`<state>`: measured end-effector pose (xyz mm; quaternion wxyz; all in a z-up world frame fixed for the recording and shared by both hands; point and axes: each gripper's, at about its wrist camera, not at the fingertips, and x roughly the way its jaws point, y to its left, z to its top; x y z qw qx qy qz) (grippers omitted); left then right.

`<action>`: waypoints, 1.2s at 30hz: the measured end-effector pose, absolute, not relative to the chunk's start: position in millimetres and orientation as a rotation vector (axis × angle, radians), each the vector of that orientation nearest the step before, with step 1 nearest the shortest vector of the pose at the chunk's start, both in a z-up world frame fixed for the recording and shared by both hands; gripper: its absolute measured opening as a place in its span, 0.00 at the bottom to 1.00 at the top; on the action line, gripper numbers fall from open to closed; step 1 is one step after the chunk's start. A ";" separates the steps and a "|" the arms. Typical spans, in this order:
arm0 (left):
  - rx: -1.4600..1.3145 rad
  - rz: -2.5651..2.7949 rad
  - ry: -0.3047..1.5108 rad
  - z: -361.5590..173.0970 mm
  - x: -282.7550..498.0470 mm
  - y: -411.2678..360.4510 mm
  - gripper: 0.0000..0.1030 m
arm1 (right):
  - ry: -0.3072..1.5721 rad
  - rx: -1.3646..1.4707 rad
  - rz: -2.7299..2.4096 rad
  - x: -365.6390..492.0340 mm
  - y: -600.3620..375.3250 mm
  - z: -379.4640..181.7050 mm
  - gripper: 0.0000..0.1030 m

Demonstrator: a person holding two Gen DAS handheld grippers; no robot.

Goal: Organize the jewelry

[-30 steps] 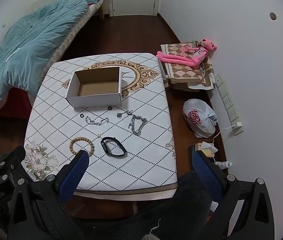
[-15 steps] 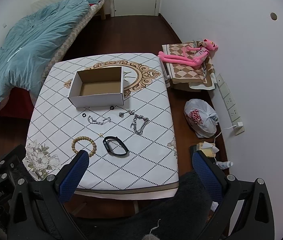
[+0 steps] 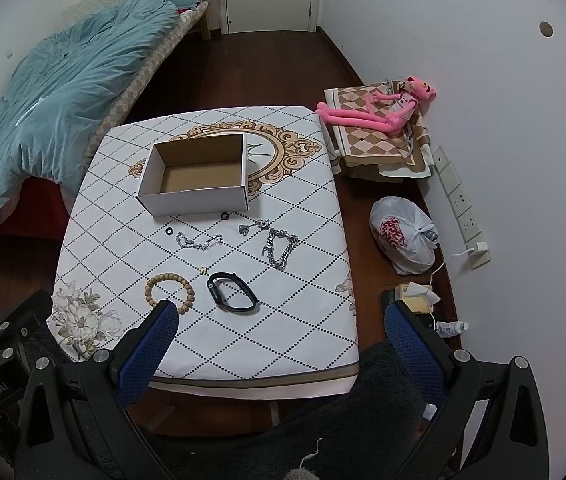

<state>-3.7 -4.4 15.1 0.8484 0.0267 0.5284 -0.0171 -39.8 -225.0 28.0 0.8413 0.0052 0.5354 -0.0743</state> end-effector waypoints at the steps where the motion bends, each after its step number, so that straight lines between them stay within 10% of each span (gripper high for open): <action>1: 0.057 -0.036 1.115 15.2 -3.5 -4.5 1.00 | 1.131 0.011 -0.156 -39.9 -224.9 28.4 1.00; 36: 0.059 -0.041 1.106 23.8 -4.5 -7.0 1.00 | 1.126 0.017 -0.152 -39.5 -228.2 35.9 1.00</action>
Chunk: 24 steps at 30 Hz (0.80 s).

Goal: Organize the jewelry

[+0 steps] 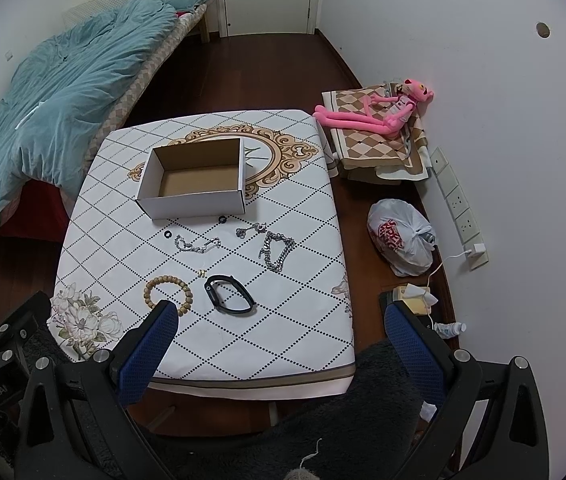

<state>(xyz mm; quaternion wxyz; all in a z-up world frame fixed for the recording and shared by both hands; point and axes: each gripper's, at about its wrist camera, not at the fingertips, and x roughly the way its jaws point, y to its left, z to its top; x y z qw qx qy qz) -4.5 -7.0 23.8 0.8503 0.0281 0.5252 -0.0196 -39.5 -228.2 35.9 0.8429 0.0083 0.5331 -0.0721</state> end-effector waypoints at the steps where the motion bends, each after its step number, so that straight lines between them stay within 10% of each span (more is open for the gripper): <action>1: 0.058 -0.040 1.107 22.2 -4.6 -6.3 1.00 | 1.125 0.017 -0.151 -39.2 -229.4 35.9 1.00; 24: 0.141 0.048 1.180 -50.6 44.2 -3.6 1.00 | 1.233 0.057 -0.176 3.1 -242.6 -35.3 1.00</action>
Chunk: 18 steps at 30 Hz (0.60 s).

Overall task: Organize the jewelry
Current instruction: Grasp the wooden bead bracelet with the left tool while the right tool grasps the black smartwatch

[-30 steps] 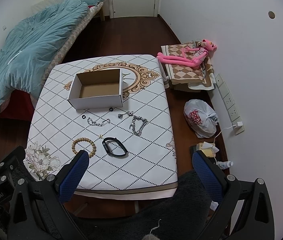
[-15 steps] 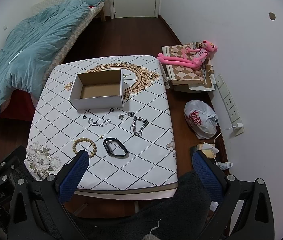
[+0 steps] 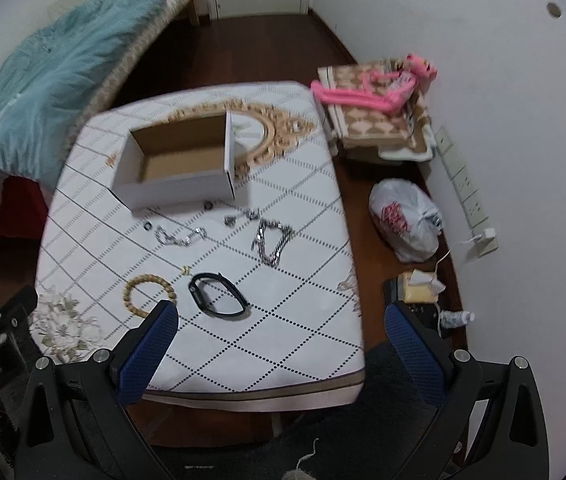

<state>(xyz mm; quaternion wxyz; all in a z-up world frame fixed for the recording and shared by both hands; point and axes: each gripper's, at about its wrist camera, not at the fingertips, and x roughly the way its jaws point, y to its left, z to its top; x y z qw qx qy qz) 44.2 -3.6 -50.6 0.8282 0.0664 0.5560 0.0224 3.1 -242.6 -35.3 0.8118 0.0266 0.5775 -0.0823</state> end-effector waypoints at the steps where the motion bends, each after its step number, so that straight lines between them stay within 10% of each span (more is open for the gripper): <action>1: 0.146 0.048 1.196 -60.3 47.4 -1.8 1.00 | 1.251 0.061 -0.171 5.7 -243.2 -48.6 1.00; 11: 0.178 0.041 1.376 -150.7 73.2 2.2 1.00 | 1.399 0.102 -0.125 33.2 -236.0 -154.5 0.99; 18: 0.121 0.034 1.466 -190.8 82.6 7.2 1.00 | 1.448 0.140 -0.072 44.7 -228.2 -196.1 0.79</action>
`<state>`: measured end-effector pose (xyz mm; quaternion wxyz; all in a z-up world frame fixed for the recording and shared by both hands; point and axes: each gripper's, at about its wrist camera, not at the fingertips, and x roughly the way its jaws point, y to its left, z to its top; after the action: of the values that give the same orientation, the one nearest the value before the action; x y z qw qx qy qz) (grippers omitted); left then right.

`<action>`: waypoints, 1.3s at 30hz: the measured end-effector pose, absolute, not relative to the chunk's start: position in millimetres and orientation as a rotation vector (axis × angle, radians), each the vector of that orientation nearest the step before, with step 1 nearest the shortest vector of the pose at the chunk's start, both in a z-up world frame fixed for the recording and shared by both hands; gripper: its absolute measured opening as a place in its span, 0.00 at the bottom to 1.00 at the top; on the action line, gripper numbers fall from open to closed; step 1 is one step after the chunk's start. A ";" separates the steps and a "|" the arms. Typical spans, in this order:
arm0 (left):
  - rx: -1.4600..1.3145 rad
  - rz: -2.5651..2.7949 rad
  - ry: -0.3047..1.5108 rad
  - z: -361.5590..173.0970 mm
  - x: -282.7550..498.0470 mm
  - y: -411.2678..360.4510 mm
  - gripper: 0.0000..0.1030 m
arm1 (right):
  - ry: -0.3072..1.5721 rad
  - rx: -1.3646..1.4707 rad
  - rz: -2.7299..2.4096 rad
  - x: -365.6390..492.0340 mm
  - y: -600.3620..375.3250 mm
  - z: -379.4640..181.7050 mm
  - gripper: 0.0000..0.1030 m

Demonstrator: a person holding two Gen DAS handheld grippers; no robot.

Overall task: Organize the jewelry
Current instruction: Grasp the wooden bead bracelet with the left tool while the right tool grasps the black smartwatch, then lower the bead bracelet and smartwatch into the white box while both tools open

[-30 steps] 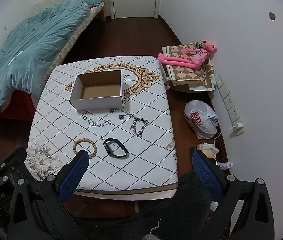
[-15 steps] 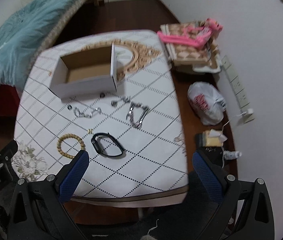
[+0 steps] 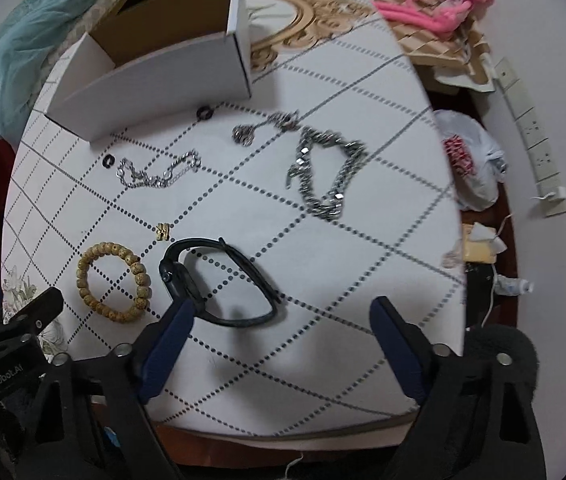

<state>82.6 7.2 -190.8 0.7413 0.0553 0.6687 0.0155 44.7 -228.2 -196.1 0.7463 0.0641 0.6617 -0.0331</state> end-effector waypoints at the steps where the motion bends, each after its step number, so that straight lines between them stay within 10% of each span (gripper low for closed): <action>1: 0.107 0.029 1.480 -195.6 83.5 8.0 1.00 | 1.452 0.141 -0.070 46.0 -227.3 -200.0 0.77; 5: 0.048 -0.002 1.521 -211.6 84.9 10.0 0.98 | 1.468 0.153 -0.055 50.8 -226.1 -215.1 0.70; 12: -0.008 -0.028 1.521 -226.3 87.6 12.6 0.62 | 1.459 0.123 -0.050 54.1 -224.0 -219.7 0.58; 18: 0.039 -0.068 1.457 -217.6 92.2 5.8 0.08 | 1.433 0.090 -0.057 55.1 -219.2 -216.1 0.37; 24: 0.066 -0.075 1.409 -210.1 81.7 3.0 0.06 | 1.424 0.122 -0.041 53.2 -220.4 -213.8 0.06; 39: 0.031 -0.161 1.257 -124.7 87.7 -10.1 0.06 | 1.318 0.260 -0.018 60.8 -232.9 -168.1 0.05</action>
<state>87.7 -10.1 -124.7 0.8057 0.0147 0.5873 -0.0754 60.8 -232.9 -168.1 0.7829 0.1204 0.6104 -0.0084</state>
